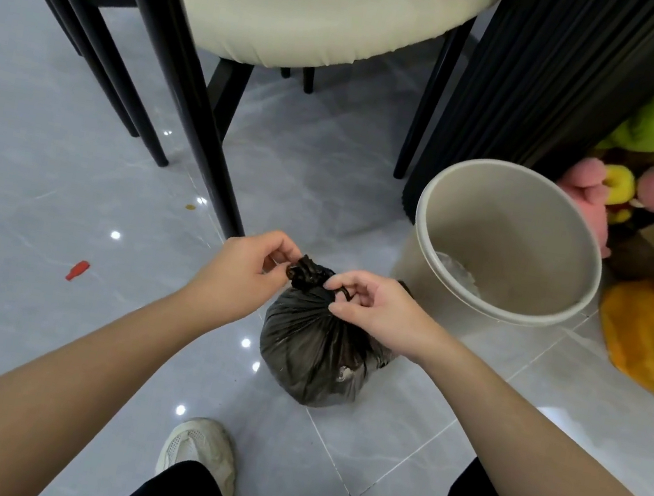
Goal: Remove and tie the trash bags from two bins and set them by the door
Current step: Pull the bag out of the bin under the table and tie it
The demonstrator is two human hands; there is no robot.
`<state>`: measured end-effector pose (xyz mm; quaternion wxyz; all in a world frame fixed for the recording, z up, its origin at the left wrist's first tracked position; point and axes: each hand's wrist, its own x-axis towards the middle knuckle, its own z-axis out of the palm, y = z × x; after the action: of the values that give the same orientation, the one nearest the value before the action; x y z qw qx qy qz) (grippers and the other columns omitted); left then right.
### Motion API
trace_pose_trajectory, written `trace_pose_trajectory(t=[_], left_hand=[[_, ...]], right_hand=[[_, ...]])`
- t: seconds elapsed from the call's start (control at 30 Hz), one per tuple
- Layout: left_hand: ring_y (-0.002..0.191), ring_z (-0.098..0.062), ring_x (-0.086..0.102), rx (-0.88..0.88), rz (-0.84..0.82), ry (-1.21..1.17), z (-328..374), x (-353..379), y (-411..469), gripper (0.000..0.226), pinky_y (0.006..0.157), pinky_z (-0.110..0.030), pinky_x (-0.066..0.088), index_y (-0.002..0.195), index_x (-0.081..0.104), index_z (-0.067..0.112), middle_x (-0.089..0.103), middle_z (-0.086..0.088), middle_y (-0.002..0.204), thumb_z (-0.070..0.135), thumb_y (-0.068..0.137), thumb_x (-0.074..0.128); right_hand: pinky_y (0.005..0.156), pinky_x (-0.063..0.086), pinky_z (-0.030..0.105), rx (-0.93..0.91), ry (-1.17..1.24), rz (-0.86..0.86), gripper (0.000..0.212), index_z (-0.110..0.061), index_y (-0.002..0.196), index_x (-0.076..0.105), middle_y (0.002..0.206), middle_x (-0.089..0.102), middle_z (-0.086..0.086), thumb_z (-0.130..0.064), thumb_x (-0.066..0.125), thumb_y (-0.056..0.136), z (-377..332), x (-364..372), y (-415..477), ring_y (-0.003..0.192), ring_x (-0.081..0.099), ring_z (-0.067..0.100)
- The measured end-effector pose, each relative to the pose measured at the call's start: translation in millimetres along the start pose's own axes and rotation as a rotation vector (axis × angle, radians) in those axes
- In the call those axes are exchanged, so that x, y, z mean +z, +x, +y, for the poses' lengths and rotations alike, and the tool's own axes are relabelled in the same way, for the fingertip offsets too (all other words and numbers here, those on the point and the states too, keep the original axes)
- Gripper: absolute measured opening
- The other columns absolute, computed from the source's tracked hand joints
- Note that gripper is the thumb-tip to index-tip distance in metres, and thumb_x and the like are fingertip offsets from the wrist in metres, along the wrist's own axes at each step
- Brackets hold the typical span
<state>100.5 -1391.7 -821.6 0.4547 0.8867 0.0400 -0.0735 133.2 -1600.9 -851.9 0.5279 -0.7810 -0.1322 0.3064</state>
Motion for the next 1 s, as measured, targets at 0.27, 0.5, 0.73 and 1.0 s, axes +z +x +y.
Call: trace_pose_trajectory(t=[0.27,0.5,0.73,1.0], left_hand=[[0.122,-0.003,0.047,0.18,-0.201,0.285,-1,6,-4,0.061,0.098,-0.023,0.042,0.139,0.036,0.029,0.046,0.011,0.136,0.045,0.086,0.061],[0.059,-0.012,0.051,0.078,-0.387,0.304,2,20,5,0.025,0.058,-0.026,0.039,0.071,0.053,0.023,0.053,0.003,0.064,0.026,0.096,0.05],[0.048,-0.007,0.032,-0.082,-0.426,-0.087,-1,-1,7,0.034,0.045,-0.016,0.03,0.066,0.051,0.017,0.038,0.014,0.046,0.024,0.099,0.045],[0.045,-0.008,0.036,-0.074,-0.231,-0.177,-5,-9,17,0.024,0.048,-0.02,0.034,0.068,0.062,0.017,0.043,0.007,0.048,0.024,0.091,0.061]], right_hand=[[0.072,0.041,0.026,-0.045,-0.082,-0.022,0.023,-0.027,0.089,0.055,0.07,0.063,-0.009,-0.005,0.049,0.094,-3,-1,0,0.067,0.05,0.009],[0.069,0.04,0.018,-0.058,-0.21,-0.057,0.012,-0.021,0.093,0.055,0.069,0.064,-0.01,-0.008,0.054,0.091,-8,5,0,0.062,0.05,-0.002],[0.088,0.037,0.035,-0.2,-0.73,-0.017,0.024,-0.027,0.082,0.061,0.083,0.056,-0.014,-0.026,0.044,0.097,-5,2,-4,0.092,0.049,0.009],[0.082,0.03,0.033,-0.646,-1.153,0.176,0.017,-0.021,0.076,0.066,0.125,0.056,-0.003,-0.03,0.057,0.087,-24,21,-21,0.113,0.046,0.023]])
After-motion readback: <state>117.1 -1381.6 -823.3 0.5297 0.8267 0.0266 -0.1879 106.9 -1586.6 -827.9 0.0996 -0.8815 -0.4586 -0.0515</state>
